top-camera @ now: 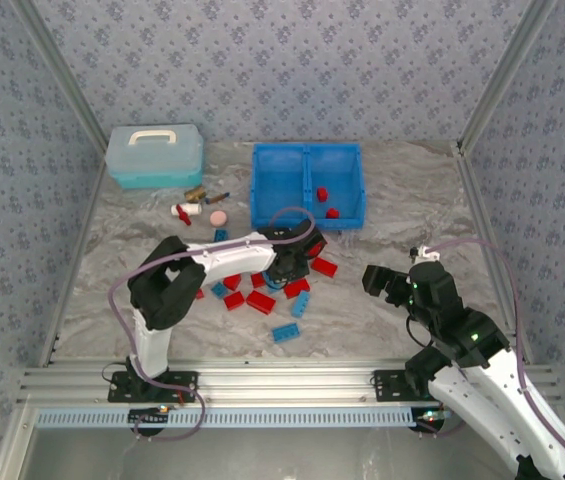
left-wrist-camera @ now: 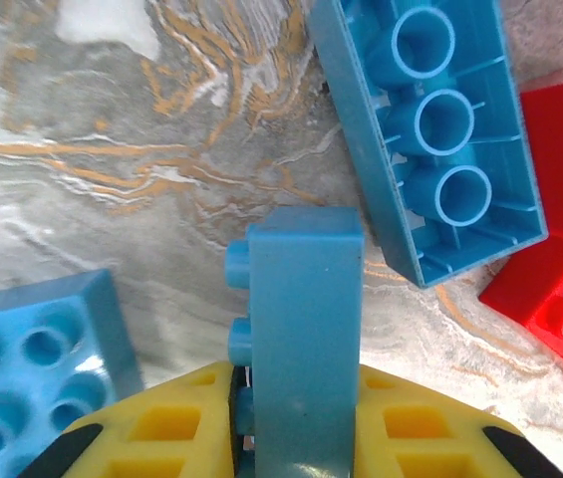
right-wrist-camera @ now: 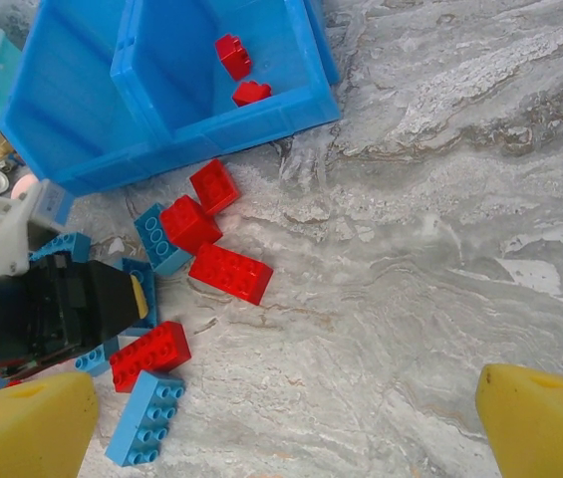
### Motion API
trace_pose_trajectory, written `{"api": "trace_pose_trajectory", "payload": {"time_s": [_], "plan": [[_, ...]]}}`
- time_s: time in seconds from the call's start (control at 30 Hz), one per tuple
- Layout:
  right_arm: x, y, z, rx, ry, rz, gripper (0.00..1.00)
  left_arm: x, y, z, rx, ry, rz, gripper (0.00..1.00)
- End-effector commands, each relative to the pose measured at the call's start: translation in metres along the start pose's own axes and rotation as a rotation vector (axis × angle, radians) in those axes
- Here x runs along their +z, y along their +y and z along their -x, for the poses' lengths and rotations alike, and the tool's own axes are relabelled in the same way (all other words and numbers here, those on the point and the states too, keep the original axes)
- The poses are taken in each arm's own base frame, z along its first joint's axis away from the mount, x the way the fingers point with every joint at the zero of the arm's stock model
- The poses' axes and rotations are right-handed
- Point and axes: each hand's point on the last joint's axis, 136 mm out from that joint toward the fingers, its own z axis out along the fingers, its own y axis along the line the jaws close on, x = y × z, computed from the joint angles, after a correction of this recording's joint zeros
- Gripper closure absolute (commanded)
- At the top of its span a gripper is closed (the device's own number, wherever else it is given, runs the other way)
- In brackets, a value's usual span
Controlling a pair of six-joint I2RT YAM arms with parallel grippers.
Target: Sort the legos into containers by color
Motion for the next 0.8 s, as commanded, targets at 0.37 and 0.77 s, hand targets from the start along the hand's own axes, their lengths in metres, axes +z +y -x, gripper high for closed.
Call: {"api": "trace_pose_trajectory", "payload": {"time_s": [0.37,0.77], "plan": [[-0.007,0.009,0.001,0.026,0.011,0.041,0.0,-0.144,-0.016,0.18,0.252,-0.504,0.082,0.83],[-0.016,0.012,-0.001,0.015,0.04,0.052,0.0,-0.048,-0.038,0.27,0.23,-0.494,0.127,0.81]]}}
